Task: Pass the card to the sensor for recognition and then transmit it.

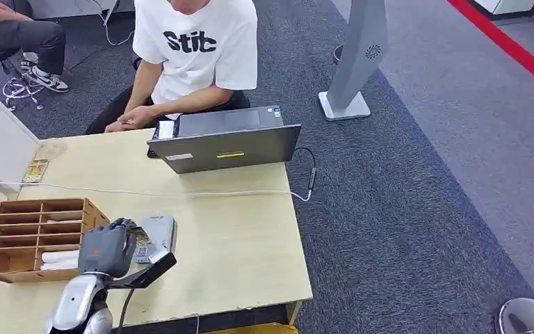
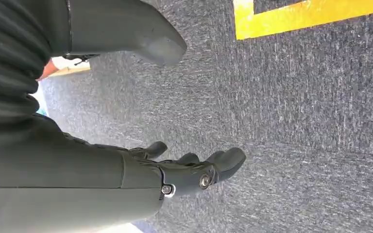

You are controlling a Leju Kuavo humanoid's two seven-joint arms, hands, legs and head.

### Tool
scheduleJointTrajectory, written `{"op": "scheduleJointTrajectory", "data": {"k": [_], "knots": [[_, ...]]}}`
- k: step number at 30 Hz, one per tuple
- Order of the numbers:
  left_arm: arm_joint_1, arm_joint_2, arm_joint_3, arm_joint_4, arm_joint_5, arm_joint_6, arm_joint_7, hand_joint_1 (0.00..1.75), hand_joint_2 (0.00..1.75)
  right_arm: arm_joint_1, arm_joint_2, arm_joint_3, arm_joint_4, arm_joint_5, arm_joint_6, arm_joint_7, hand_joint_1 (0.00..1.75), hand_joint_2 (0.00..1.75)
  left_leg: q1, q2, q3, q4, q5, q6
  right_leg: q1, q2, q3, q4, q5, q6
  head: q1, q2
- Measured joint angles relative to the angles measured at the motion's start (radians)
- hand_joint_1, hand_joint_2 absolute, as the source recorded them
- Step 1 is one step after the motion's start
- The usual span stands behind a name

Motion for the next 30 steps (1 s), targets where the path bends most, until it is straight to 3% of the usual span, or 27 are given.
{"op": "scheduleJointTrajectory", "data": {"k": [19,30], "knots": [[0.001,-0.002,0.064,0.015,-0.009,0.029,-0.006,1.75,1.75,0.000,0.000,0.000,0.000,0.010,0.000,-0.003,0.00,1.75,0.000,0.000,0.000,0.000,0.000,0.000,0.000,0.000,0.000,0.000,0.000,0.000,0.000,0.000],[-0.056,0.062,0.150,-0.091,0.029,0.018,-0.022,1.75,1.75,0.001,-0.002,-0.003,0.001,0.028,-0.001,0.001,0.00,1.75,0.000,0.000,0.000,0.000,0.001,-0.001,0.000,0.000,0.000,0.000,0.000,0.000,0.000,0.000]]}}
